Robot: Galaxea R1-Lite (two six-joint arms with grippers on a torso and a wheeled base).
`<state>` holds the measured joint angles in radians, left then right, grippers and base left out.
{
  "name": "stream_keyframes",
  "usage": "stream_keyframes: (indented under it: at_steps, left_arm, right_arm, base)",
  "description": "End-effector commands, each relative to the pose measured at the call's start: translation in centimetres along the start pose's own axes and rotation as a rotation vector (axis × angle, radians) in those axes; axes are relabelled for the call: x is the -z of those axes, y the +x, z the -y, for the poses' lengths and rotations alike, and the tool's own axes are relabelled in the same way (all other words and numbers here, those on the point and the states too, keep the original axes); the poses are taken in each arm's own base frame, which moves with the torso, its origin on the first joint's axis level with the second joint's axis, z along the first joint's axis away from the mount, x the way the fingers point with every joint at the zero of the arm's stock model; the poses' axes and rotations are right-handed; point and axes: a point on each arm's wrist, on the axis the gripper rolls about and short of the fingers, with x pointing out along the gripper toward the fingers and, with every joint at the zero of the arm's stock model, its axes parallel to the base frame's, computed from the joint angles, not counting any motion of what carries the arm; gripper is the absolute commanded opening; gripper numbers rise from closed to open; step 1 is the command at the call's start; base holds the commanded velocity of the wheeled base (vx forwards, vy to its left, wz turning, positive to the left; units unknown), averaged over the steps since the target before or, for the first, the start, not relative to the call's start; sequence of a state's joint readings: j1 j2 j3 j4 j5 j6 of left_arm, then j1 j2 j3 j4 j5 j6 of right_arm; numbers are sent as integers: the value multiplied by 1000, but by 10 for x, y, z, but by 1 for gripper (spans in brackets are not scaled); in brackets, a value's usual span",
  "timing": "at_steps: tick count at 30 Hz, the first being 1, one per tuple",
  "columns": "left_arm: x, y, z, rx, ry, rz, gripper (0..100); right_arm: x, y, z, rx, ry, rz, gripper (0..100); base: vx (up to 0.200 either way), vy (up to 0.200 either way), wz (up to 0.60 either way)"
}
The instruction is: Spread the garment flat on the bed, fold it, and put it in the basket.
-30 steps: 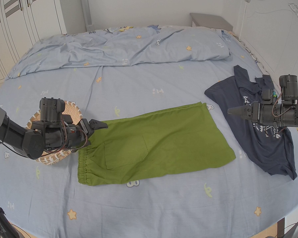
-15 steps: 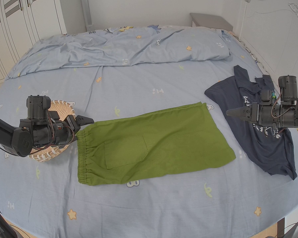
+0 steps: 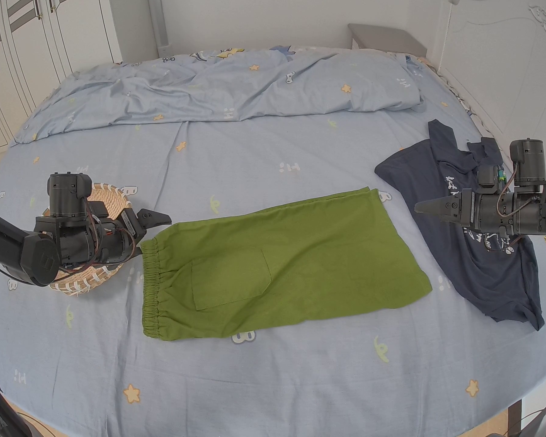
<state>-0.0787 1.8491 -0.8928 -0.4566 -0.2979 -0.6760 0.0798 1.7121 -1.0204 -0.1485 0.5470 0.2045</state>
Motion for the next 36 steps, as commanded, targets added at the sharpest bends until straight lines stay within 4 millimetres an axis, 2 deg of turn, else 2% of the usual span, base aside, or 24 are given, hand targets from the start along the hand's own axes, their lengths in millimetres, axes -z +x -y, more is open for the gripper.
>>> stream_keyframes:
  at_steps: [1,9,13,19,21,22,26,32,36]
  left_arm:
    - [11,0,18,43,20,-25,100]
    - [16,5,26,61,40,-41,100]
    - [15,1,27,60,41,-30,100]
    - [8,-18,30,57,80,9,100]
    - [8,-19,28,46,96,2,100]
    - [10,-23,23,6,164,-18,100]
    - [14,-24,26,-6,193,-22,100]
    - [22,-16,36,26,170,-48,100]
    - [28,15,30,30,140,-64,100]
  right_arm:
    - [0,0,0,-1,-1,0,100]
    - [0,0,0,-1,-2,0,100]
    - [0,0,0,-1,-4,0,100]
    - [0,0,0,0,-3,-1,100]
    - [0,0,0,0,-3,-1,100]
    - [0,0,0,-1,-4,0,100]
    - [0,-1,0,1,-3,1,100]
    - [0,-1,0,0,-4,2,100]
    - [0,0,0,-1,-4,1,100]
  base:
    - [0,0,0]
    - [0,0,0]
    - [0,0,0]
    - [0,0,0]
    - [0,0,0]
    - [0,0,0]
    - [0,0,0]
    - [0,0,0]
    - [0,0,0]
